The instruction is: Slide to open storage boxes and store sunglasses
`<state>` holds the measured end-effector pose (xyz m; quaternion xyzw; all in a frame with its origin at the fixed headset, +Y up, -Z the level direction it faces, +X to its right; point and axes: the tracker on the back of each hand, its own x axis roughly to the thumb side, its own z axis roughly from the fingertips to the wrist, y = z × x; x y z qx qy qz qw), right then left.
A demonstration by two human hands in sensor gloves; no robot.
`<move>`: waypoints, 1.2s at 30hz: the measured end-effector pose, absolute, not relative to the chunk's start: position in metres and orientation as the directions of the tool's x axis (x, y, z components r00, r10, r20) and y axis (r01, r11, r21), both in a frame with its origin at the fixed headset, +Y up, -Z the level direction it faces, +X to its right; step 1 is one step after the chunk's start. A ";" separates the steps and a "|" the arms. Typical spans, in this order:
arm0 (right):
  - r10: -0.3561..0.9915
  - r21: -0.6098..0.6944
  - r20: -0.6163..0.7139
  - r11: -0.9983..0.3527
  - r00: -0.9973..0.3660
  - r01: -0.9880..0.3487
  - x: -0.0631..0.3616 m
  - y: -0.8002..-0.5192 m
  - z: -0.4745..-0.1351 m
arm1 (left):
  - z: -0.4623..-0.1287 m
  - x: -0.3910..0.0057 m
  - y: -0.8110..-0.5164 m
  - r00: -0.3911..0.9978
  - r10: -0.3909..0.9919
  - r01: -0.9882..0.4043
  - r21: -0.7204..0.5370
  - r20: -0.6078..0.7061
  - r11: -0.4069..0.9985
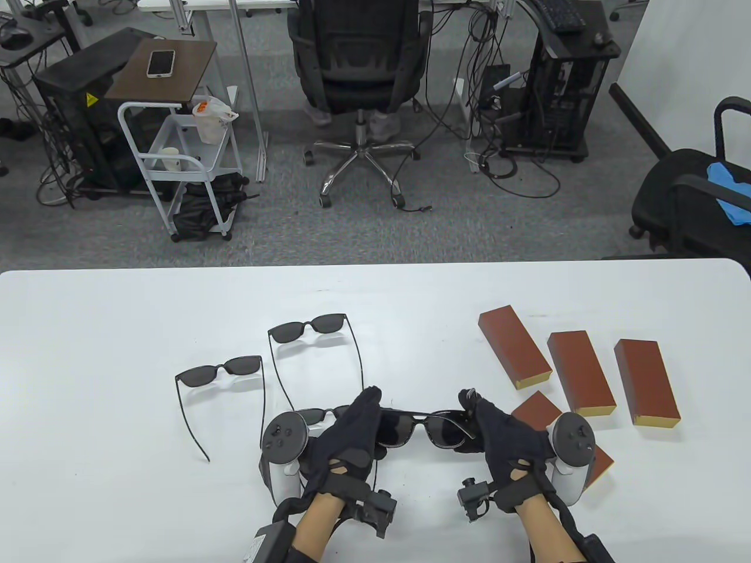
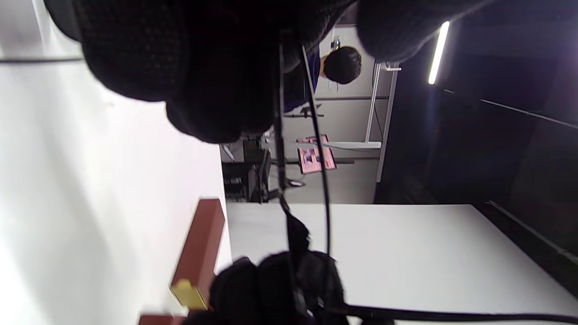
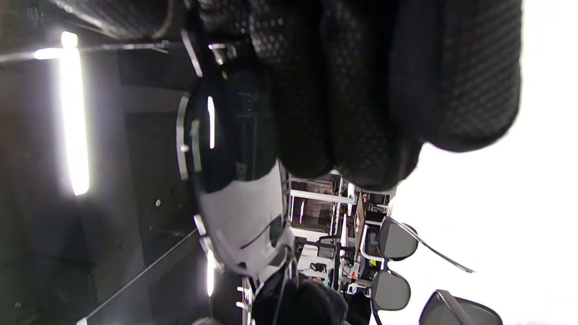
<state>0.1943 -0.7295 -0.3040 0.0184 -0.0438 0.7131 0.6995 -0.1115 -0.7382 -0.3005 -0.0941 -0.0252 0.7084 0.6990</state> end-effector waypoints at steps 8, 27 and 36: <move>0.992 -0.109 0.074 -0.092 -0.100 -0.990 0.203 -0.726 -0.303 | -0.302 -0.106 -0.740 -0.101 0.992 -0.949 -0.293 -0.079 -0.120; 0.970 -0.163 0.061 -0.222 -0.234 -0.961 0.210 -0.722 -0.304 | -0.305 -0.104 -0.739 -0.090 0.992 -0.931 -0.347 -0.093 -0.116; 0.817 -0.241 0.187 -0.501 -0.546 -0.831 0.204 -0.700 -0.296 | -0.307 -0.107 -0.744 -0.038 0.991 -0.961 -0.266 -0.131 -0.072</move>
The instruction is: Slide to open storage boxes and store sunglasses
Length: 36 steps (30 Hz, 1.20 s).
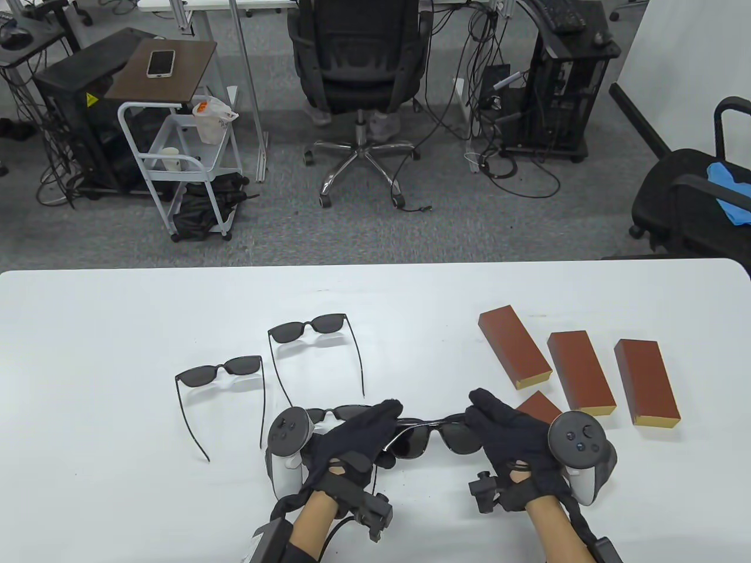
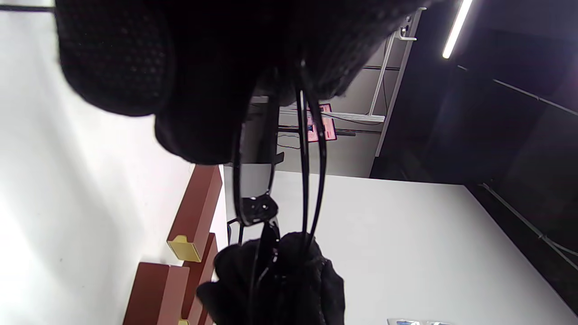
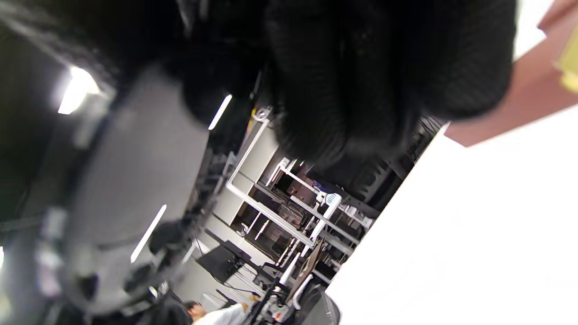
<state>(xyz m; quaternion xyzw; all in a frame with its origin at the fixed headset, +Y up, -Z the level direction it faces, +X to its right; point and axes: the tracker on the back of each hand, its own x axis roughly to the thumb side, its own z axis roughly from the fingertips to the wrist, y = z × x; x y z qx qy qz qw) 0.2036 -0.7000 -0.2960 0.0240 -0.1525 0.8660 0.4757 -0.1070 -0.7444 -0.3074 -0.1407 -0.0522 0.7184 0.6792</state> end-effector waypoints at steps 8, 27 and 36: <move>0.314 -0.349 0.443 -0.802 -0.839 -0.485 0.149 -0.671 -0.273 | -0.308 -0.109 -0.747 0.043 0.992 -0.959 -0.284 -0.116 0.008; 0.055 -0.328 0.394 -0.924 -0.917 -0.197 0.126 -0.681 -0.274 | -0.309 -0.108 -0.738 0.382 0.924 -0.889 -0.274 0.001 0.368; 0.034 -0.165 0.362 -0.981 -0.932 -0.100 0.134 -0.700 -0.287 | -0.304 -0.125 -0.717 0.645 0.758 -0.761 -0.015 0.097 0.649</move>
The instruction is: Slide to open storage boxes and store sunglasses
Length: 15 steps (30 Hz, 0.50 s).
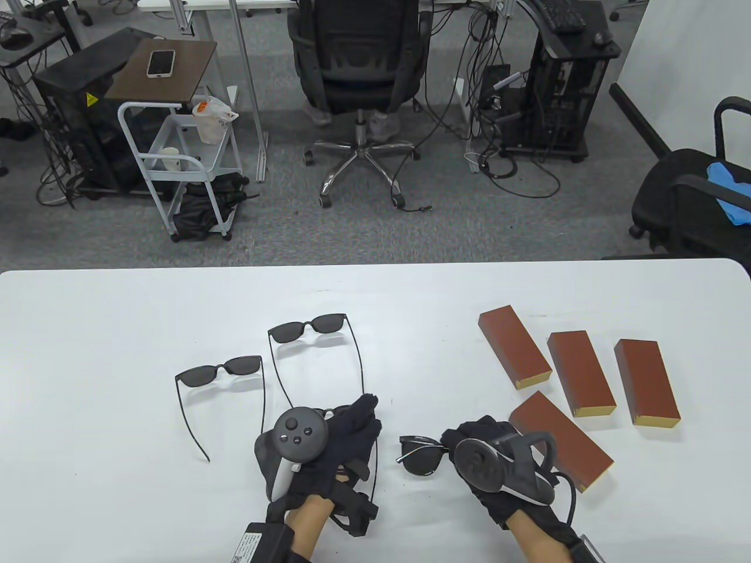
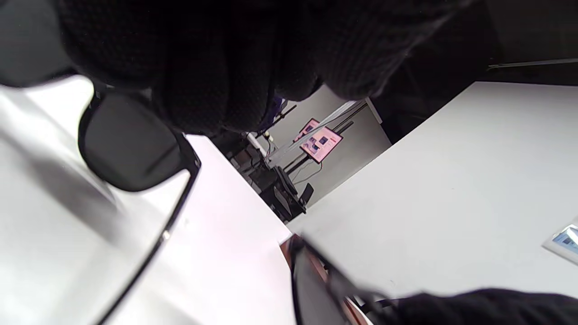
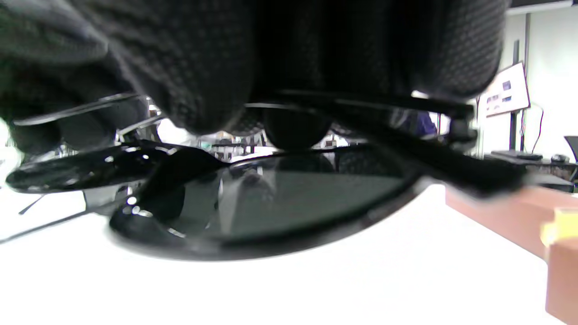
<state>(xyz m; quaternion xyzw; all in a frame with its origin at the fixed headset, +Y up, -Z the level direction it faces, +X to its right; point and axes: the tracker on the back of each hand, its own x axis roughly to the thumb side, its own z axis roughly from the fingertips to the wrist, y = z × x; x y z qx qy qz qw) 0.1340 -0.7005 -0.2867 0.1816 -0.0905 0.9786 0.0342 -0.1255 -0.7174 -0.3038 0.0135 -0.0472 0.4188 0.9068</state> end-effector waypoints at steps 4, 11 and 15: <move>-0.028 -0.098 0.361 -0.995 -0.932 -0.008 0.126 -0.715 -0.289 | -0.302 -0.128 -0.713 0.723 0.680 -0.687 0.033 0.119 0.725; -0.071 -0.012 0.384 -0.997 -0.920 0.072 0.117 -0.735 -0.291 | -0.303 -0.130 -0.709 0.807 0.574 -0.587 0.084 0.140 0.805; -0.043 0.014 0.384 -0.999 -0.922 0.052 0.116 -0.743 -0.291 | -0.303 -0.131 -0.708 0.817 0.560 -0.574 0.097 0.136 0.813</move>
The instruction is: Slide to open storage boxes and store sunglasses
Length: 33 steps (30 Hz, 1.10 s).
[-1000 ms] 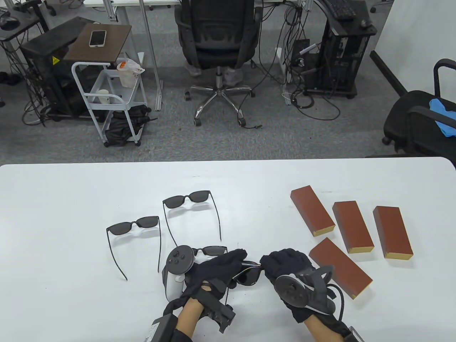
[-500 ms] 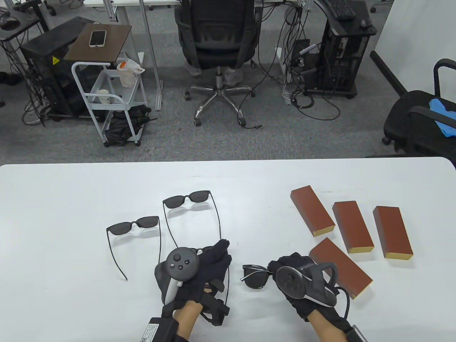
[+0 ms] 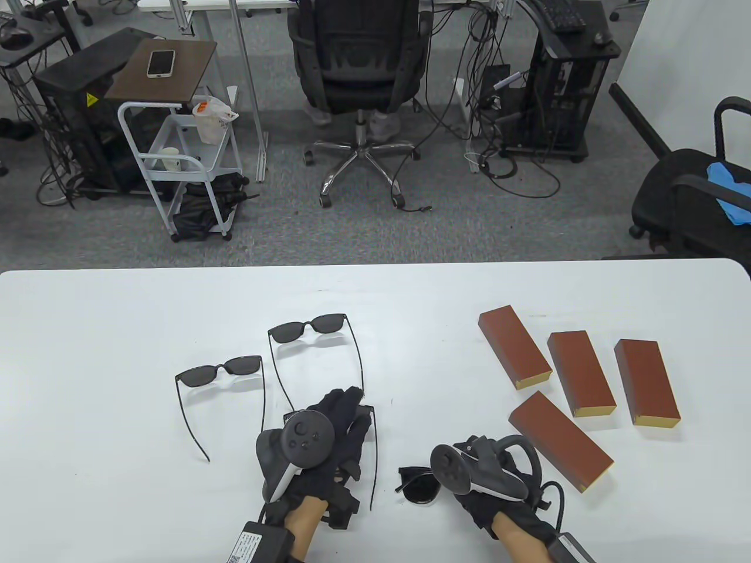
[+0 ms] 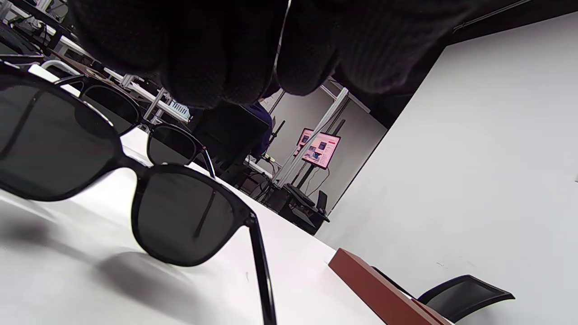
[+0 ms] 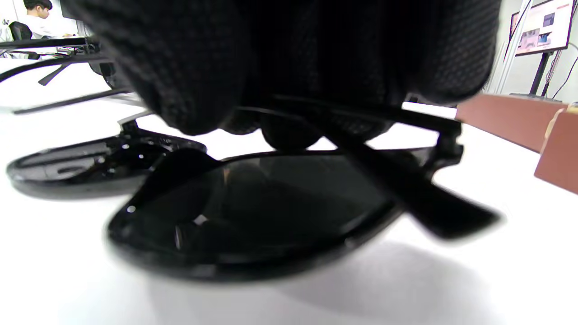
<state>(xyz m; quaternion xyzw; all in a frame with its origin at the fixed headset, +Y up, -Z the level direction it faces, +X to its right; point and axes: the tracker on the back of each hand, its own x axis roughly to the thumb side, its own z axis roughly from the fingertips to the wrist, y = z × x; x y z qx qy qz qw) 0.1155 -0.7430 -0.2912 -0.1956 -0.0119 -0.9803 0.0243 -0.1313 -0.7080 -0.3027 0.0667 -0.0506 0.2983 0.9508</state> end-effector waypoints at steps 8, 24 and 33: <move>-0.031 0.035 0.353 -0.998 -0.935 0.047 0.120 -0.741 -0.293 | -0.303 -0.132 -0.708 0.823 0.551 -0.565 0.101 0.135 0.819; 0.024 -0.159 -0.087 -0.987 -0.996 -0.010 0.248 -0.718 -0.310 | -0.300 -0.134 -0.704 0.861 0.489 -0.505 0.124 0.139 0.854; 0.034 0.067 -0.270 -0.996 -0.962 -0.054 0.277 -0.739 -0.312 | -0.301 -0.138 -0.705 0.879 0.456 -0.472 0.132 0.137 0.871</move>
